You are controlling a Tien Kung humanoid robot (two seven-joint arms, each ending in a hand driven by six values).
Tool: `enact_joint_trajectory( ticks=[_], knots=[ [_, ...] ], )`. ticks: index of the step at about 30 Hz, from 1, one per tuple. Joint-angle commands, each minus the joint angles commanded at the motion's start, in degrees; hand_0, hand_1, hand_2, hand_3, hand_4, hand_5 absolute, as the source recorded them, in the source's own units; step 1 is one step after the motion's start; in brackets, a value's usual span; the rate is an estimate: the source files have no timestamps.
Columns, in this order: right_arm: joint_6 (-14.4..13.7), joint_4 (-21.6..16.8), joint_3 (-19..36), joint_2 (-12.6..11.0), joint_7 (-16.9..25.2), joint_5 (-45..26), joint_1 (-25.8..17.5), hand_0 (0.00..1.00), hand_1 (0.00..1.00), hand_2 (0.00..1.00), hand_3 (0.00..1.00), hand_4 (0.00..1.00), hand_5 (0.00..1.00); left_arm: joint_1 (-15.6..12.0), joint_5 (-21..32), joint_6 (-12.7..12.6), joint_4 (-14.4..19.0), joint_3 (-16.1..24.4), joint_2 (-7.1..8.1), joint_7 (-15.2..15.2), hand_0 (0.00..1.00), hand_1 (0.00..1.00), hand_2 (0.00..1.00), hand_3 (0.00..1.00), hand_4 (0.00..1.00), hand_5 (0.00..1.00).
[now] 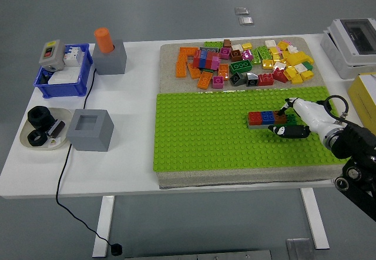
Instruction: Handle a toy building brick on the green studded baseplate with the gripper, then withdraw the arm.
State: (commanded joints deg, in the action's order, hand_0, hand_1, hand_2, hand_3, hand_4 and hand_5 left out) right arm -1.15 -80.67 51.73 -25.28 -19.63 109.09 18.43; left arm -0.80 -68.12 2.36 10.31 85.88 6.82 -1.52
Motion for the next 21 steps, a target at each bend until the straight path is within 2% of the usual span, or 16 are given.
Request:
enact_joint_trajectory(
  ticks=[10, 21],
  knots=[
    [-0.4, 0.4, 0.4, 0.4, 0.3, 0.9, 0.2, 0.931, 0.888, 0.929, 0.621, 0.814, 0.512, 0.1, -0.1, 0.0, 0.0, 0.2, 0.01, 0.0, 0.598, 0.617, 0.535, 0.592, 0.761, 0.21],
    [-1.1, -1.9, 2.4, -0.8, 0.9, -0.7, 0.6, 0.929, 0.888, 0.926, 0.625, 0.815, 0.514, 0.0, -0.2, -0.1, 0.0, 0.5, -0.02, -0.1, 0.598, 0.616, 0.535, 0.593, 0.762, 0.211]
  ],
)
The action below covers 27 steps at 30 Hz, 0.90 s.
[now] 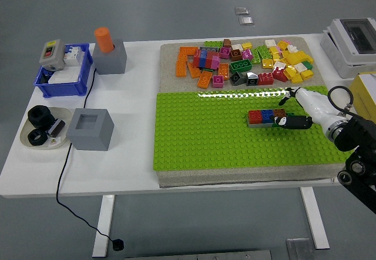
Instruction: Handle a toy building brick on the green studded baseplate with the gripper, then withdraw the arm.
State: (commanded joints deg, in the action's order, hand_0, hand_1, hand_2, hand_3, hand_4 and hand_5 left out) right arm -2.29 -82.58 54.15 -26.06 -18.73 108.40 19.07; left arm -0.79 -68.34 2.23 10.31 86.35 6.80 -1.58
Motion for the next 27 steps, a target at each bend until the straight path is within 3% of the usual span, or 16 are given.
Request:
enact_joint_trajectory(
  ticks=[2, 3, 8, 9, 14, 15, 20, 21, 26, 27],
  knots=[
    [-0.3, -0.3, 0.3, -0.2, 0.3, -0.8, -0.1, 0.929, 0.888, 0.926, 0.625, 0.815, 0.514, 0.0, 0.0, 0.0, 0.0, 0.0, 0.0, 0.0, 0.598, 0.616, 0.535, 0.593, 0.762, 0.211],
    [-0.4, -0.3, 0.5, -0.3, 0.4, -1.1, -0.1, 0.928, 0.883, 0.922, 0.651, 0.838, 0.45, 0.0, 0.0, 0.0, 0.0, 0.0, 0.01, 0.0, 0.598, 0.617, 0.536, 0.592, 0.761, 0.211],
    [-1.0, -0.4, 1.2, -0.8, 0.9, -1.6, -0.5, 0.928, 0.883, 0.922, 0.651, 0.838, 0.45, 0.1, 0.0, 0.0, 0.0, 0.1, 0.0, -0.1, 0.598, 0.617, 0.536, 0.592, 0.761, 0.211],
    [-1.1, -0.3, 1.3, -0.8, 1.0, -1.5, -0.5, 0.916, 0.88, 0.902, 0.721, 0.83, 0.285, 0.1, 0.0, -0.1, 0.0, 0.1, 0.01, -0.1, 0.598, 0.617, 0.536, 0.593, 0.761, 0.211],
    [-1.9, 1.9, 2.4, -0.9, 1.3, -0.3, -0.1, 0.916, 0.88, 0.902, 0.721, 0.83, 0.285, -0.1, -0.2, -0.1, 0.0, 0.3, 0.16, -0.2, 0.598, 0.617, 0.536, 0.593, 0.761, 0.211],
    [-1.9, 2.6, 3.0, -0.9, 1.3, 0.0, 0.0, 0.899, 0.86, 0.897, 0.806, 0.777, 0.2, -0.1, -0.3, -0.1, 0.0, 0.3, 0.19, -0.2, 0.598, 0.617, 0.537, 0.592, 0.761, 0.21],
    [-2.1, 4.6, 5.1, -1.5, 1.3, 1.3, 0.6, 0.899, 0.86, 0.897, 0.806, 0.777, 0.2, -0.2, -0.5, -0.1, 0.0, 0.3, 0.22, -0.2, 0.598, 0.617, 0.537, 0.592, 0.761, 0.21],
    [-2.1, 4.9, 5.3, -1.7, 1.3, 1.5, 0.7, 0.862, 0.837, 0.865, 0.823, 0.725, 0.127, -0.2, -0.5, -0.1, 0.0, 0.3, 0.21, -0.2, 0.598, 0.617, 0.537, 0.593, 0.761, 0.21],
    [-2.0, 6.1, 3.8, -2.8, 1.3, 3.1, 2.0, 0.862, 0.837, 0.865, 0.823, 0.725, 0.127, -0.3, -0.6, -0.1, 0.0, 0.4, 0.22, -0.3, 0.598, 0.617, 0.537, 0.593, 0.761, 0.21],
    [-1.9, 6.5, 3.1, -2.9, 1.3, 3.6, 2.4, 0.856, 0.834, 0.852, 0.785, 0.661, 0.053, -0.3, -0.7, -0.1, 0.0, 0.5, 0.23, -0.3, 0.598, 0.617, 0.538, 0.592, 0.76, 0.208]
  ],
)
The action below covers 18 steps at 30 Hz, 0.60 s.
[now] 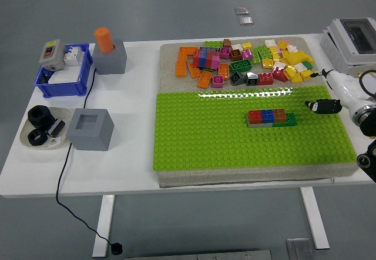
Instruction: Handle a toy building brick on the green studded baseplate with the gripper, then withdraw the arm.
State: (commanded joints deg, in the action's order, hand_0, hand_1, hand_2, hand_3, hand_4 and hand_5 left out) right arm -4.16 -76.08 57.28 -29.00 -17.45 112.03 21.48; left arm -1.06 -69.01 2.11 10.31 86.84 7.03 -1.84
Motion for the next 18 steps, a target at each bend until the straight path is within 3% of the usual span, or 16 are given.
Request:
enact_joint_trajectory(
  ticks=[5, 6, 11, 18],
  knots=[
    [0.7, 2.0, 0.6, 0.0, -0.8, 2.8, 1.3, 0.856, 0.834, 0.852, 0.785, 0.661, 0.053, 0.1, -0.1, 0.0, 0.0, 0.2, -0.08, 0.0, 0.598, 0.617, 0.538, 0.592, 0.76, 0.208],
    [0.9, 2.3, 0.7, -0.2, -0.9, 3.3, 1.6, 0.872, 0.839, 0.858, 0.724, 0.631, 0.03, 0.2, 0.0, 0.0, 0.0, 0.2, -0.08, 0.0, 0.598, 0.617, 0.537, 0.592, 0.759, 0.208],
    [2.1, 4.1, 0.0, -1.6, -1.9, 5.3, 3.5, 0.872, 0.839, 0.858, 0.724, 0.631, 0.03, 0.3, 0.0, -0.1, 0.0, 0.4, 0.16, 0.0, 0.598, 0.617, 0.537, 0.592, 0.759, 0.208],
    [4.3, 5.5, -3.5, -2.2, -4.6, 6.9, 5.7, 0.877, 0.851, 0.871, 0.708, 0.599, 0.006, 0.4, -0.2, 0.0, 0.0, 0.4, 0.29, 0.1, 0.598, 0.617, 0.538, 0.593, 0.758, 0.205]
  ],
)
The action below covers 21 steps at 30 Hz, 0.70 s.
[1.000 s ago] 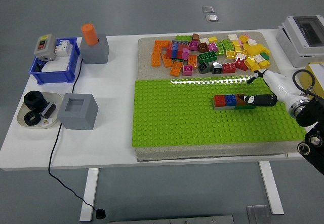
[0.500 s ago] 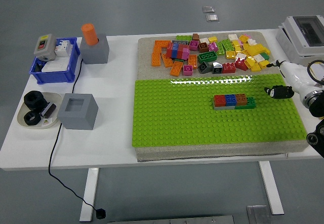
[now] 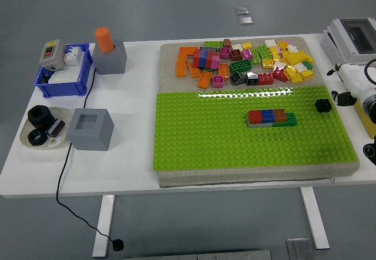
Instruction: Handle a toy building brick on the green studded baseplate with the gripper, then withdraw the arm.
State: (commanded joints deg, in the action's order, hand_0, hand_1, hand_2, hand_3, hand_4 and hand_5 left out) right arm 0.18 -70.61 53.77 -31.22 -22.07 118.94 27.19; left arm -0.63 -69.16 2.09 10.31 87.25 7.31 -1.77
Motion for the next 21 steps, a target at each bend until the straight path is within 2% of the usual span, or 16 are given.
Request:
enact_joint_trajectory(
  ticks=[6, 7, 12, 13, 17, 21],
  knots=[
    [-0.7, -2.5, 3.3, 0.7, 0.0, -1.9, -1.4, 0.875, 0.857, 0.886, 0.707, 0.603, 0.007, -0.1, 0.2, -0.1, 0.0, -0.1, -0.02, 0.0, 0.598, 0.617, 0.538, 0.593, 0.757, 0.203],
    [-0.7, -3.0, 3.9, 0.9, 0.1, -2.4, -1.8, 0.862, 0.831, 0.779, 0.694, 0.612, 0.007, -0.2, 0.2, -0.2, 0.0, -0.1, -0.01, 0.1, 0.598, 0.617, 0.538, 0.6, 0.756, 0.202],
    [-1.3, -6.8, 6.1, 3.3, 0.6, -4.2, -4.4, 0.862, 0.831, 0.779, 0.694, 0.612, 0.007, -0.2, 0.5, -0.5, 0.0, 0.0, -0.17, 0.6, 0.598, 0.617, 0.538, 0.6, 0.756, 0.202],
    [-1.9, -8.0, 6.3, 4.3, 1.1, -4.9, -5.1, 0.86, 0.823, 0.744, 0.671, 0.617, 0.007, -0.1, 0.4, -0.5, 0.0, 0.0, -0.18, 0.7, 0.597, 0.617, 0.538, 0.604, 0.754, 0.201],
    [-4.1, -11.8, 6.1, 8.7, 2.7, -6.2, -7.2, 0.86, 0.823, 0.744, 0.671, 0.617, 0.007, -0.1, 0.3, -0.5, 0.0, 0.1, -0.1, 0.7, 0.597, 0.617, 0.538, 0.604, 0.754, 0.201],
    [-6.2, -13.2, 4.1, 12.6, 4.3, -7.1, -8.9, 0.847, 0.81, 0.734, 0.661, 0.631, 0.016, -0.1, 0.1, -0.4, 0.0, 0.0, -0.04, 0.7, 0.598, 0.616, 0.539, 0.603, 0.753, 0.198]
  ],
)
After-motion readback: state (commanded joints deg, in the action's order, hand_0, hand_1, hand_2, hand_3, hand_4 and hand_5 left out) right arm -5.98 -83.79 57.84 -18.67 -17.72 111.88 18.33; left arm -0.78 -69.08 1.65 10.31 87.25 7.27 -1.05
